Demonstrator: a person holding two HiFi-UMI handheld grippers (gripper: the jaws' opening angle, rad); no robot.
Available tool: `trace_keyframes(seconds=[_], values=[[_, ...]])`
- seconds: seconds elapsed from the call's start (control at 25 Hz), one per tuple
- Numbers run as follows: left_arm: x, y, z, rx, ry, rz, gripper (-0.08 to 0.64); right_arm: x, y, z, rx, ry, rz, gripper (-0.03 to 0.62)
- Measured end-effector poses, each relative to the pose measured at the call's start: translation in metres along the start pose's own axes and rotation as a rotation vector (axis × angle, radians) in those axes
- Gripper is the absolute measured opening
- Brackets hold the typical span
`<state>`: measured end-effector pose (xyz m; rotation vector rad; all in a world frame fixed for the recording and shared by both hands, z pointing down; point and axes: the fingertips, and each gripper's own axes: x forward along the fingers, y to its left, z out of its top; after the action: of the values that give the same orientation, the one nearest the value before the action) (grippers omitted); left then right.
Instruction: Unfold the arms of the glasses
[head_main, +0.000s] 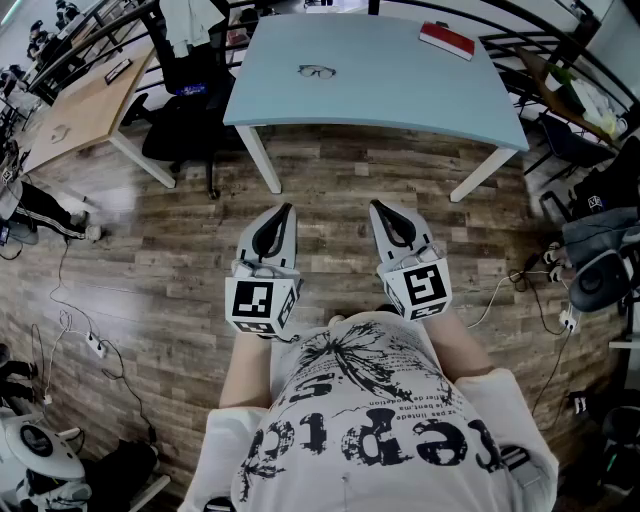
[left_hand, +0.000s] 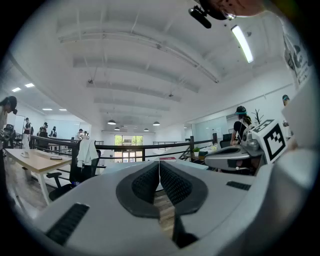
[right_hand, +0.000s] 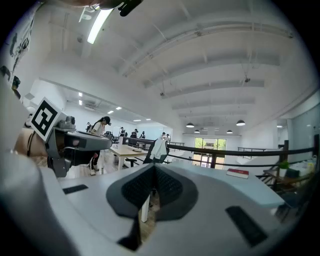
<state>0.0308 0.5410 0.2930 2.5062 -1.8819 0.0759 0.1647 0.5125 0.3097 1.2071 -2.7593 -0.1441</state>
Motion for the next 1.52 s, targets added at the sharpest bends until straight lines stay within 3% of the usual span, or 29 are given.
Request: trace_keyframes(seconds=[0.56, 0.96, 1.24, 1.52], values=[[0.006, 0.009, -0.007, -0.02, 0.018, -0.005, 0.02, 0.015, -0.005, -0.008, 0.034, 0.035, -0.02, 0.009], [0.035, 0.035, -0.029, -0.049, 0.055, 0.048, 0.02, 0.056, -0.023, -0.035, 0.042, 0.087, 0.006, 0.009], [0.105, 0.073, -0.037, -0.05, 0.073, 0.073, 0.02, 0.128, -0.063, -0.044, 0.039, 0.084, 0.03, 0.009], [0.213, 0.115, -0.031, -0.048, 0.084, 0.085, 0.02, 0.221, -0.139, -0.042, 0.043, 0.078, 0.031, 0.009]])
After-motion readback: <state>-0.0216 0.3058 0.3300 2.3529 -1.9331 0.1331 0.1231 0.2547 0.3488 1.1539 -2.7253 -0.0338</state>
